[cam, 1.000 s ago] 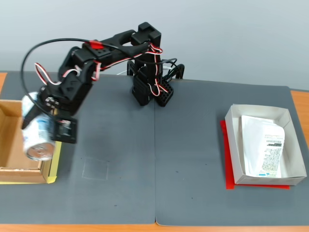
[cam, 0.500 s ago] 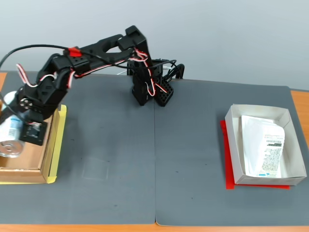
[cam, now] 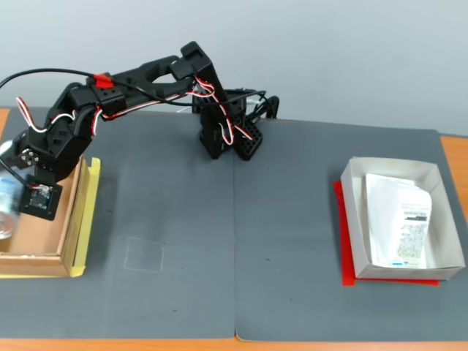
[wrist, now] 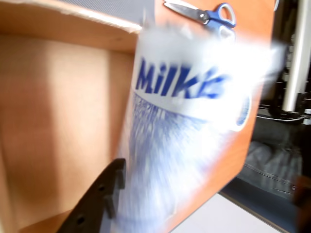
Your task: Pick the can and put it in the brown box
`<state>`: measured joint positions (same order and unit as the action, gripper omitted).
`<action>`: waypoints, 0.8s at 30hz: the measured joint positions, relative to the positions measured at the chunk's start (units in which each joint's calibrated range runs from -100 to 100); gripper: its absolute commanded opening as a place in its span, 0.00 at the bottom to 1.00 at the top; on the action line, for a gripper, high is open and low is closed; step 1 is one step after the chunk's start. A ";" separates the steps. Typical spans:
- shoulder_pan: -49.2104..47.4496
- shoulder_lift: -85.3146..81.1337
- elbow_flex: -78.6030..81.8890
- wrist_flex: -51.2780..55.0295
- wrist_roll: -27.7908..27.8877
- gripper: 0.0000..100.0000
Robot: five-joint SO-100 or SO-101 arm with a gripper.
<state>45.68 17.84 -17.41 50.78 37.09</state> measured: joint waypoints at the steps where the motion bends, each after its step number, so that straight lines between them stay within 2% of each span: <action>1: 0.00 0.00 0.00 1.21 0.00 0.44; 6: -0.07 0.00 0.00 6.83 0.00 0.42; 11: -0.37 -1.01 0.00 9.43 -1.90 0.28; 19: -6.50 -13.61 6.71 9.60 -14.99 0.03; 24: -12.20 -23.08 12.69 9.60 -22.61 0.01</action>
<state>33.48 -5.24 -4.71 60.38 14.48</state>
